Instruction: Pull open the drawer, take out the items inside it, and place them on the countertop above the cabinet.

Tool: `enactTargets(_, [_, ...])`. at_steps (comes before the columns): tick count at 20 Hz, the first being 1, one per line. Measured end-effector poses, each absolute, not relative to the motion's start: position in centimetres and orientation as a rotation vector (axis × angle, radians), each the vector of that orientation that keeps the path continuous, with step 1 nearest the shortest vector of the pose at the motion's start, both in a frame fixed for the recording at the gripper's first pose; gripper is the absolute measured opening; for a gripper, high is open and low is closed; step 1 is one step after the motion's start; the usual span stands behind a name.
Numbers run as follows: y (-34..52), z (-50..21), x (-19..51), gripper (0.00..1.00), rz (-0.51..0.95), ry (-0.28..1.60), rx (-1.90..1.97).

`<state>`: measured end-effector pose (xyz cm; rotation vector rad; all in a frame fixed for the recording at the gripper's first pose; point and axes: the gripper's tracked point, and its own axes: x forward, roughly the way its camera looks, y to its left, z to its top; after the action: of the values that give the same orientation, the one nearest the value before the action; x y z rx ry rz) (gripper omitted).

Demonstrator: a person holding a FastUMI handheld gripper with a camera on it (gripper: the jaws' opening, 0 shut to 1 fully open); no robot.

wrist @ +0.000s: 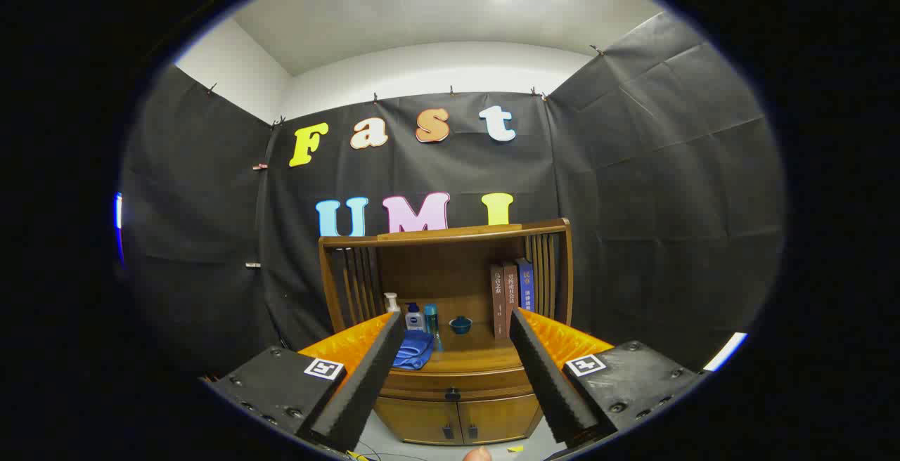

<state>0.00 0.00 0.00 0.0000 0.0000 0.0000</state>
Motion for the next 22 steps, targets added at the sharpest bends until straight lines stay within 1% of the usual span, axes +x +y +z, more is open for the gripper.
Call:
enactTargets(13, [2.3, -0.9, -0.1, 0.99, 0.061, 0.016, -0.035])
enactTargets(22, [2.3, -0.9, 0.0, 0.99, 0.065, 0.013, -0.026])
